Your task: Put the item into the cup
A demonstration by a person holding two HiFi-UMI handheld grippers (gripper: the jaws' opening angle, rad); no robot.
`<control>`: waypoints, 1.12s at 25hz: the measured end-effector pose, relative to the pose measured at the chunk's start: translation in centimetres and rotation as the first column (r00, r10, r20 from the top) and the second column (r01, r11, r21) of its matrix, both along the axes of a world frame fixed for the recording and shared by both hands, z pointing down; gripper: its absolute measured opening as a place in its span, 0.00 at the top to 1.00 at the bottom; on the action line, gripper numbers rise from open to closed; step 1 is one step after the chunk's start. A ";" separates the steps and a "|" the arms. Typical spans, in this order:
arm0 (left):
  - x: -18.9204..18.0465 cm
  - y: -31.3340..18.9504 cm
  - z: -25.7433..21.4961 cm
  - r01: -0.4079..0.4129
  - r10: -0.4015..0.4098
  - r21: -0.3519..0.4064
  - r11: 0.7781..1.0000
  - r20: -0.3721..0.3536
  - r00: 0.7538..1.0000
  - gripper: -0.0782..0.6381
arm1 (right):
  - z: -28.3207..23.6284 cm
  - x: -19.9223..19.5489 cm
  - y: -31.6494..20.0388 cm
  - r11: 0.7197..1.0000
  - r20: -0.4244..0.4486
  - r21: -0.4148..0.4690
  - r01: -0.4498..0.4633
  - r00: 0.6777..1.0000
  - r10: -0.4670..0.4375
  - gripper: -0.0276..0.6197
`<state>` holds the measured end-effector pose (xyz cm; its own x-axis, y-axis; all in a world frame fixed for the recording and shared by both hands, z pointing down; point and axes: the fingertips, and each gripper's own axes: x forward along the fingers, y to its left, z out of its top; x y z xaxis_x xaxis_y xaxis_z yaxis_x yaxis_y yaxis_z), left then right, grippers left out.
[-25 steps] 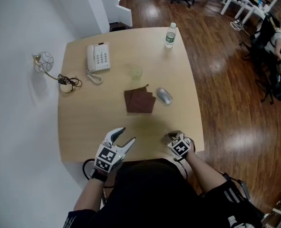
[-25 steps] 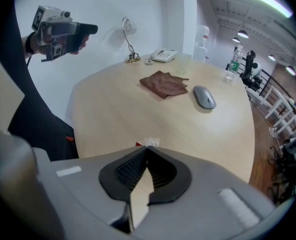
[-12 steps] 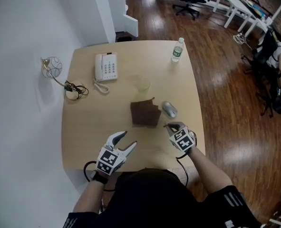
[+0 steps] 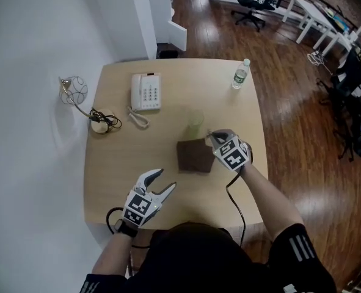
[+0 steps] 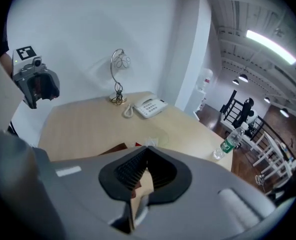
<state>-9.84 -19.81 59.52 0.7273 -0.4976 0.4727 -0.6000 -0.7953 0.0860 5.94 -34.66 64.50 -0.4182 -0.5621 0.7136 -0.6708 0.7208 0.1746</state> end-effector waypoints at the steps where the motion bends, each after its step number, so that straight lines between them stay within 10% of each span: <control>1: -0.1 -0.3 0.0 0.001 -0.001 -0.001 1.000 -0.001 1.000 0.55 | 0.0 -0.4 -1.1 1.000 -0.012 0.006 0.005 1.000 -0.005 0.94; 28: -2.8 -3.5 1.9 0.040 -0.040 -0.058 0.998 0.013 0.999 0.55 | 8.4 -4.0 -11.3 0.993 -0.181 -0.113 0.018 0.983 -0.039 0.87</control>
<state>-12.67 -23.35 61.38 0.7018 -0.4976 0.5099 -0.6324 -0.7646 0.1243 1.94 -46.01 72.90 -0.2897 -0.4651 0.8365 -0.6139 0.7608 0.2104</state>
